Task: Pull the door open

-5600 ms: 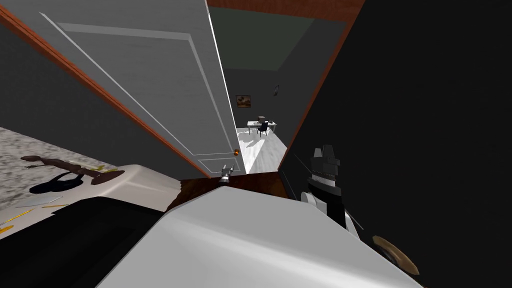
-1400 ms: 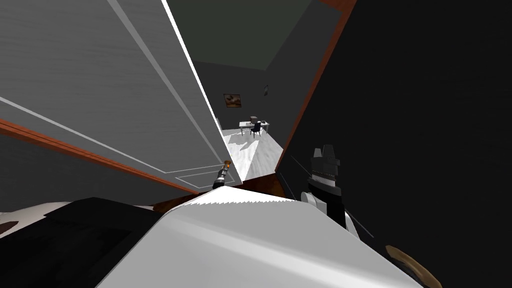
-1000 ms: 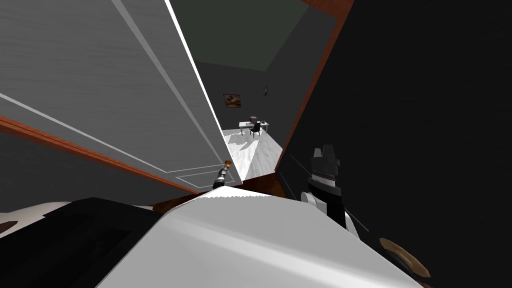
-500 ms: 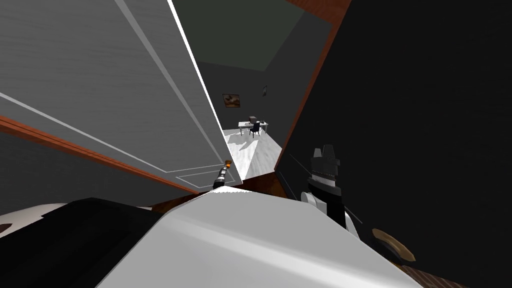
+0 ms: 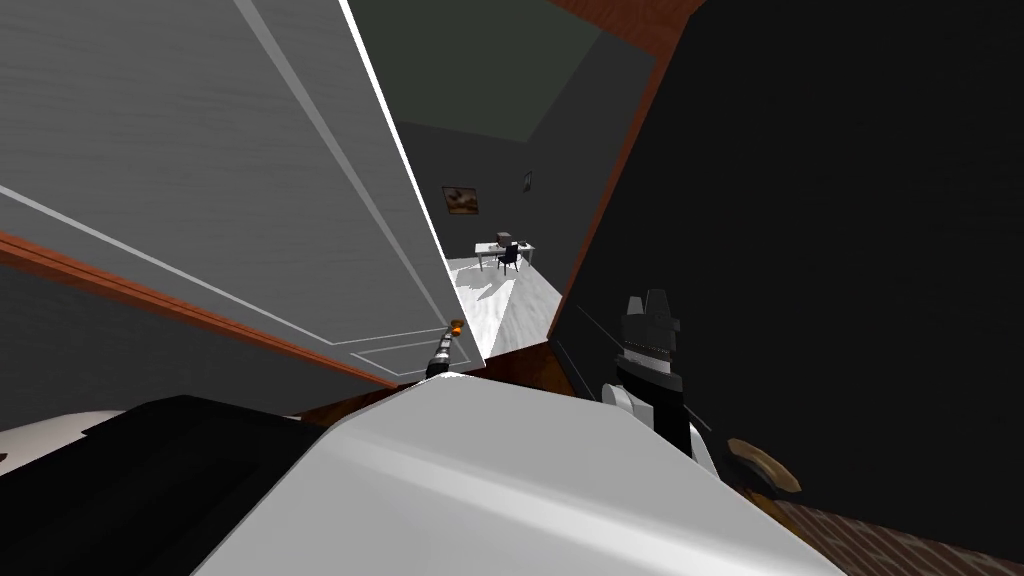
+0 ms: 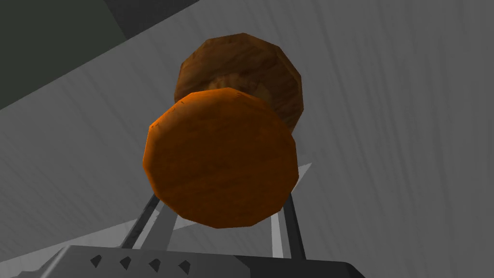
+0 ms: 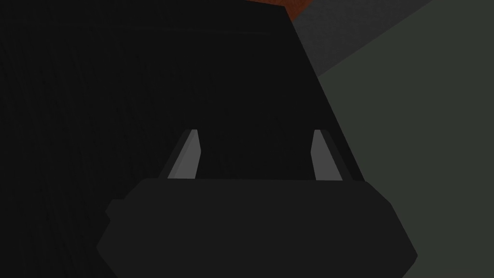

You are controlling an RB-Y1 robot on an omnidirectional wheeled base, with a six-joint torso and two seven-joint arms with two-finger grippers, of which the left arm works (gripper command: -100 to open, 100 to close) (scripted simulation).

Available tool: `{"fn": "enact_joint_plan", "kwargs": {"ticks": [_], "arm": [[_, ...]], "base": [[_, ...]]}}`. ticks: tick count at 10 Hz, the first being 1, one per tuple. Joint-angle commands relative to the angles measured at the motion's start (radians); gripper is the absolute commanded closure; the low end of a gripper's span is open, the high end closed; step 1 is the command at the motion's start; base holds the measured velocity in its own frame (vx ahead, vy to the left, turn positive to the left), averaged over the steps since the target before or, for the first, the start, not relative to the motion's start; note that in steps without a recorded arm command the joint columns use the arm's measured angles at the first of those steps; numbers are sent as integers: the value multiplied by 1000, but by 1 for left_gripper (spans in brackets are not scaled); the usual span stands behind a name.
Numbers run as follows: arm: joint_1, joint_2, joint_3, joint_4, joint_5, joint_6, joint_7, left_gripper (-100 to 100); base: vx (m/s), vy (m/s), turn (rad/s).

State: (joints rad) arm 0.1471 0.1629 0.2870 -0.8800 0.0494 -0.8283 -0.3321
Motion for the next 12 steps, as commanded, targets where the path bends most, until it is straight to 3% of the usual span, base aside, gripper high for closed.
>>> {"fn": "enact_joint_plan", "kwargs": {"ticks": [1,3,8,9,10,12], "arm": [[-9,-11,-19,-1,4,3,29,100],[-14,-3,-40,5,42,2,94,100],[-20,6,-61,11,79,1,194,100],[-23,10,-72,14,98,1,235,100],[-23,10,-72,14,98,1,236,100],[-29,18,-93,20,137,0,301,100]], "base": [[-34,6,-14],[-54,11,-33],[-35,5,-32],[-32,13,-46],[-35,12,-30],[-55,10,-54]]}}
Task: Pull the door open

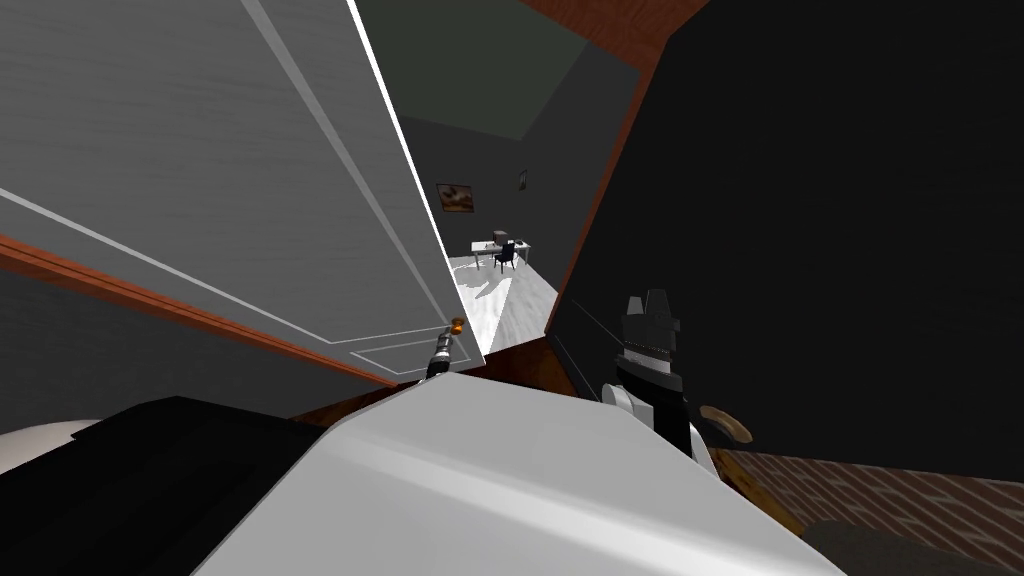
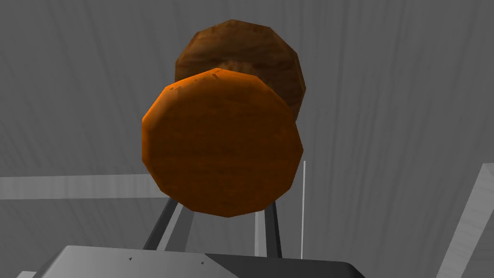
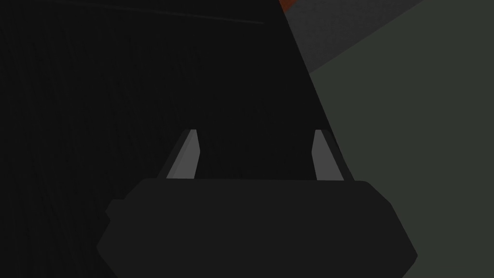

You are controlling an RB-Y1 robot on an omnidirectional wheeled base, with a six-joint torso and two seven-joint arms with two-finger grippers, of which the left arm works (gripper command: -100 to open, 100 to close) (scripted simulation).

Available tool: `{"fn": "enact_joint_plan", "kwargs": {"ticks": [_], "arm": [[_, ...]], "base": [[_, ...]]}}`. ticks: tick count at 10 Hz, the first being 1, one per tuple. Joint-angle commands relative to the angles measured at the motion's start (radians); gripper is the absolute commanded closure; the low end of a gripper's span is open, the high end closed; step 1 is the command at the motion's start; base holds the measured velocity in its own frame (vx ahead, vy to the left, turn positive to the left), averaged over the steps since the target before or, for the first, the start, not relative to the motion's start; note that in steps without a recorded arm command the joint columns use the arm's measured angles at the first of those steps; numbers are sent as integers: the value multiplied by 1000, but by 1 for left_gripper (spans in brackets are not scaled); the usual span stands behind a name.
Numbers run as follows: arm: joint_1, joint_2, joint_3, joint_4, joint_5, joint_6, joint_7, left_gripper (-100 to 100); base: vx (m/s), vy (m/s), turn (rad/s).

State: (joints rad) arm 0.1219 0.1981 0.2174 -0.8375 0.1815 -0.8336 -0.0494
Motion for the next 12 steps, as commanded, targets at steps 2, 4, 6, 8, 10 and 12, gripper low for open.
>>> {"fn": "enact_joint_plan", "kwargs": {"ticks": [2,4,6,8,10,12], "arm": [[-7,-13,-34,-19,24,4,69,100],[-9,-9,-45,-16,44,4,112,100],[-12,-4,-56,-13,63,3,160,100],[-12,-4,-56,-13,63,3,160,100],[-15,0,-67,-10,82,3,201,100],[-18,4,-78,-7,101,2,243,100]], "base": [[-44,7,-29],[-36,3,-31],[-30,12,-43],[-24,2,-5],[-31,0,-24],[-39,13,-45]]}}
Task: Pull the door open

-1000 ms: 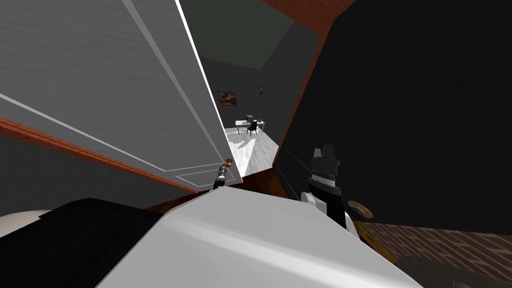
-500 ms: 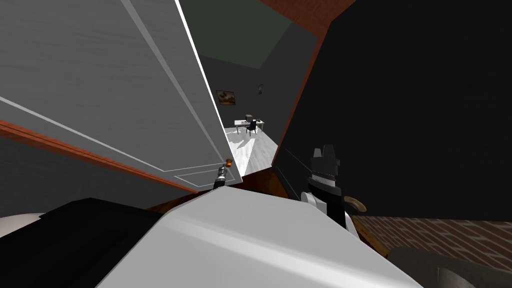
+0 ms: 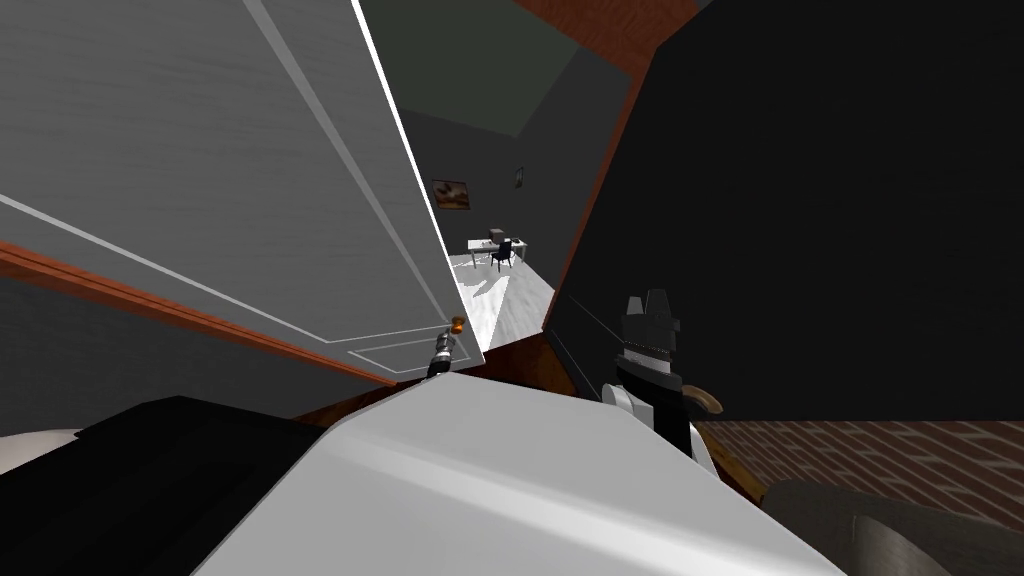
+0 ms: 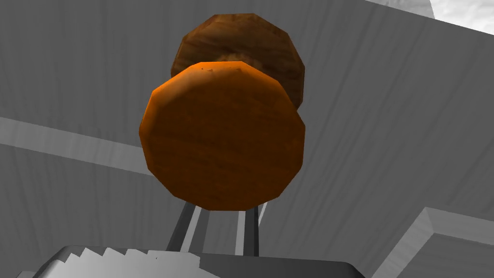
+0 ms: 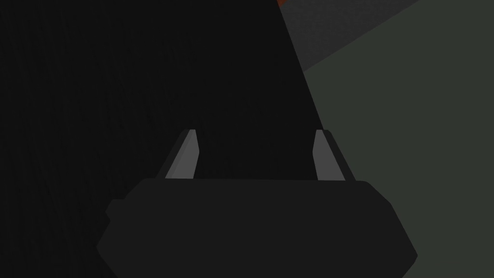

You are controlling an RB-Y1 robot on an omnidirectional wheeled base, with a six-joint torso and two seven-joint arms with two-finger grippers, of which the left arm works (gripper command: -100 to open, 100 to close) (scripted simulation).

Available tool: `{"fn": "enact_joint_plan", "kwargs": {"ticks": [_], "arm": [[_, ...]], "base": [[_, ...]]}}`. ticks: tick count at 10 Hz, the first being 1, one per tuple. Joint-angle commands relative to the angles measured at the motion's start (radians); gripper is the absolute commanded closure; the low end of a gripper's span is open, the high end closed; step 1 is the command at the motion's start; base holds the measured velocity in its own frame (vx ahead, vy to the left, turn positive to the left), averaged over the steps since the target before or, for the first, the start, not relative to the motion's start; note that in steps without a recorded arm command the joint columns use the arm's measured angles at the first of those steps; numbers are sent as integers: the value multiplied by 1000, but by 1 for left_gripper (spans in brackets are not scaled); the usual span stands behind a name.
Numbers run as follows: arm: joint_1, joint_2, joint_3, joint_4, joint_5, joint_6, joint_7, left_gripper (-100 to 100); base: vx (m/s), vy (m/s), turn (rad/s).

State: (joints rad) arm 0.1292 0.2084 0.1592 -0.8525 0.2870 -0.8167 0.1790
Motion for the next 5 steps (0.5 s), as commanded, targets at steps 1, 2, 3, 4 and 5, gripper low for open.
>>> {"fn": "enact_joint_plan", "kwargs": {"ticks": [1,2,3,4,5], "arm": [[-28,-2,-30,11,15,-15,50,100],[-28,-2,-30,11,15,-15,56,100],[-31,2,-41,14,34,-16,92,100],[-31,2,-41,14,34,-16,97,100],[-34,6,-51,17,53,-17,139,100]], "base": [[-47,5,-51],[-36,6,-24],[-26,4,-50],[-31,2,-25],[-40,3,-23]]}}
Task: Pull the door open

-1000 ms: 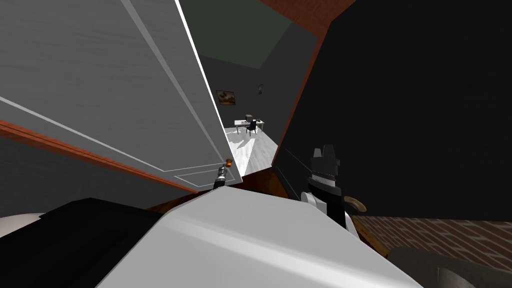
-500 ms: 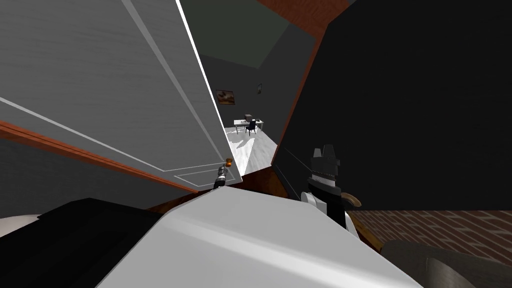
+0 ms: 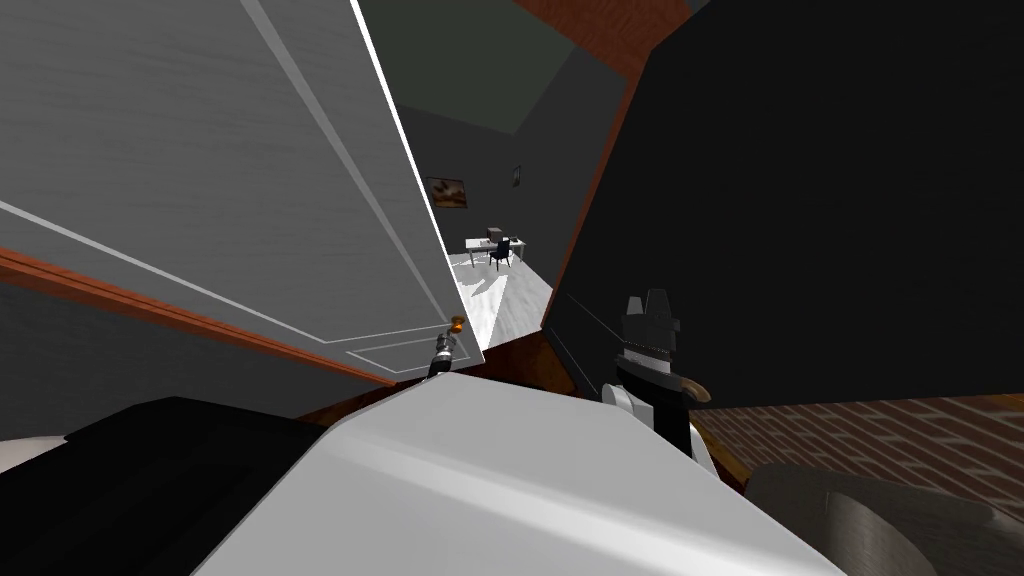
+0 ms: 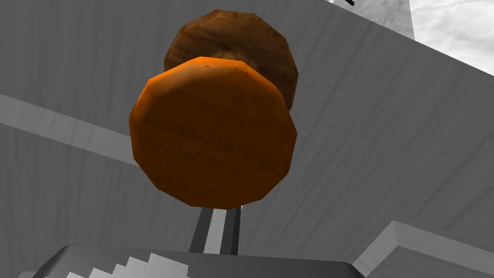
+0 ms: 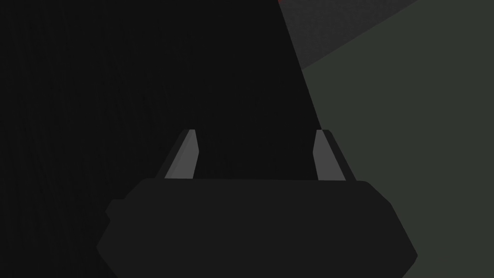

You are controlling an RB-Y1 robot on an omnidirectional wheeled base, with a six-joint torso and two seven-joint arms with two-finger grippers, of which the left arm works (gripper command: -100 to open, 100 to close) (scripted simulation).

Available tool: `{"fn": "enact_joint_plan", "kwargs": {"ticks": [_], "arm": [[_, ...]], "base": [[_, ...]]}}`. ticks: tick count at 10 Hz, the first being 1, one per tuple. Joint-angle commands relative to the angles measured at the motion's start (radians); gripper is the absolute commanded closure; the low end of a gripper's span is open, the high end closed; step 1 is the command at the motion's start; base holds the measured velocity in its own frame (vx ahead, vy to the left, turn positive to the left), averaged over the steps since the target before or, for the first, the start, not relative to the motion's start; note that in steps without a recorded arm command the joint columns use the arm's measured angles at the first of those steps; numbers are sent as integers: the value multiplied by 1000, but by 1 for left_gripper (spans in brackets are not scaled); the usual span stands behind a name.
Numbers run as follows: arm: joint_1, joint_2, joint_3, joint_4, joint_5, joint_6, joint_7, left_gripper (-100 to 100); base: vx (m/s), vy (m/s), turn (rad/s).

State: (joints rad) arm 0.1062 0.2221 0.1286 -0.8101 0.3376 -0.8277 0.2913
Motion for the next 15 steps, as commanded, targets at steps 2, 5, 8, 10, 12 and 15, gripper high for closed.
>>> {"fn": "enact_joint_plan", "kwargs": {"ticks": [2,5,8,10,12,15], "arm": [[1,-5,-13,-8,31,-1,59,-100],[2,-12,-32,-20,75,-2,143,-100],[2,-15,-40,-25,93,-2,187,-100],[3,-22,-57,-35,132,-3,249,-100],[3,-22,-57,-35,132,-3,266,-100],[4,-28,-75,-47,175,-4,348,-100]], "base": [[-54,18,-17],[-77,8,-21],[-59,2,-25],[-41,19,-45],[-38,-1,-27],[-48,-19,-93]]}}
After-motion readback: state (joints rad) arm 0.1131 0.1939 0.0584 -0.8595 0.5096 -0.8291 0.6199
